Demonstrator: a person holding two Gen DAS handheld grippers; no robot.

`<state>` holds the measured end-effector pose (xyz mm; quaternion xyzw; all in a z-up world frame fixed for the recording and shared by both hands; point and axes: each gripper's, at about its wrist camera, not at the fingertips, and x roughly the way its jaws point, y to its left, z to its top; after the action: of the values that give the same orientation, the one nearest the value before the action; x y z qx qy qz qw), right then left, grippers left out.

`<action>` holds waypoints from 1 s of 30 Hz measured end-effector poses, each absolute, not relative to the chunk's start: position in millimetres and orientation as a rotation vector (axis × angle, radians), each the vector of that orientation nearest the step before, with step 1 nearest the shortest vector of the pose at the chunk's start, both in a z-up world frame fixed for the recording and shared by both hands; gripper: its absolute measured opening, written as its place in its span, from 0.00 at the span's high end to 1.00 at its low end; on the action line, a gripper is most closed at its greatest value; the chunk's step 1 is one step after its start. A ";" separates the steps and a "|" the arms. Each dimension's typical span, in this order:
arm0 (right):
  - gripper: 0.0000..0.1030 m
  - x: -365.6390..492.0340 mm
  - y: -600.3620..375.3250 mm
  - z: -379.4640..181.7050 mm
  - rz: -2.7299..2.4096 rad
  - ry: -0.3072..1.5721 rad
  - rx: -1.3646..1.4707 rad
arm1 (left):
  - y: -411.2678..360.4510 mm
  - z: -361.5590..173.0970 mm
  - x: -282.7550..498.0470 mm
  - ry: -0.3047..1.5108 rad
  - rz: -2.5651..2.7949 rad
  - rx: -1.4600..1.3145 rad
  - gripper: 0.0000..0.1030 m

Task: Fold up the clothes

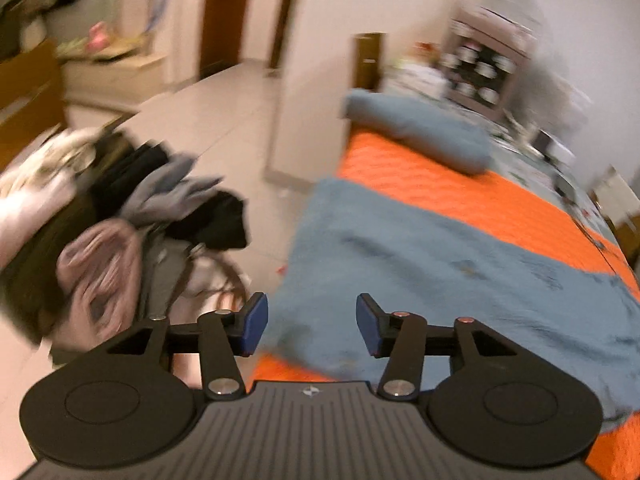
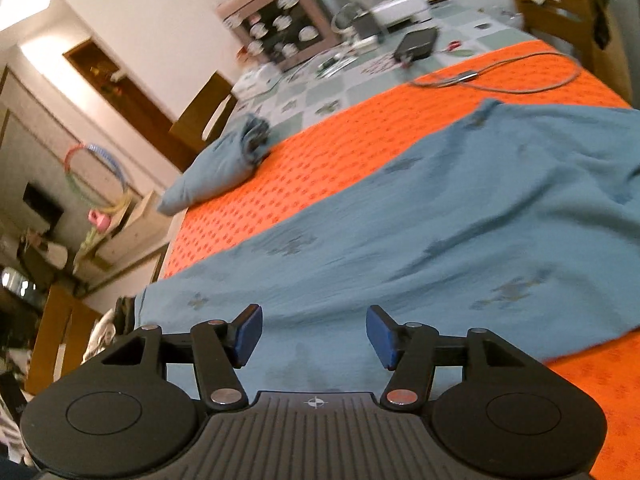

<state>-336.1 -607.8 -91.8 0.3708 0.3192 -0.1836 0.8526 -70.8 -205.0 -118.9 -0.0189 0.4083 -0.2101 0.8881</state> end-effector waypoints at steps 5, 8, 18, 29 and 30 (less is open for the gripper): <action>0.40 -316.2 -597.0 -90.6 -0.348 0.715 0.753 | -170.3 -143.0 -62.9 0.948 -0.359 -0.242 0.44; 0.40 -311.6 -593.9 -87.7 -0.346 0.727 0.736 | -158.8 -154.5 -58.6 0.984 -0.346 -0.380 0.40; 0.39 -315.1 -592.0 -84.1 -0.386 0.738 0.730 | -160.8 -179.5 -46.4 1.017 -0.352 -0.590 0.55; 0.39 -326.6 -595.6 -84.2 -0.430 0.710 0.748 | -212.4 -105.6 -57.1 0.793 -0.496 -0.384 0.95; 0.39 -327.1 -595.9 -84.1 -0.430 0.706 0.749 | -222.8 -97.4 -60.2 0.774 -0.537 -0.349 0.95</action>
<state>-327.1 -595.9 -84.1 0.3553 0.3348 -0.2038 0.8486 -60.2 -222.8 -97.4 -0.1673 0.3709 -0.2573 0.8765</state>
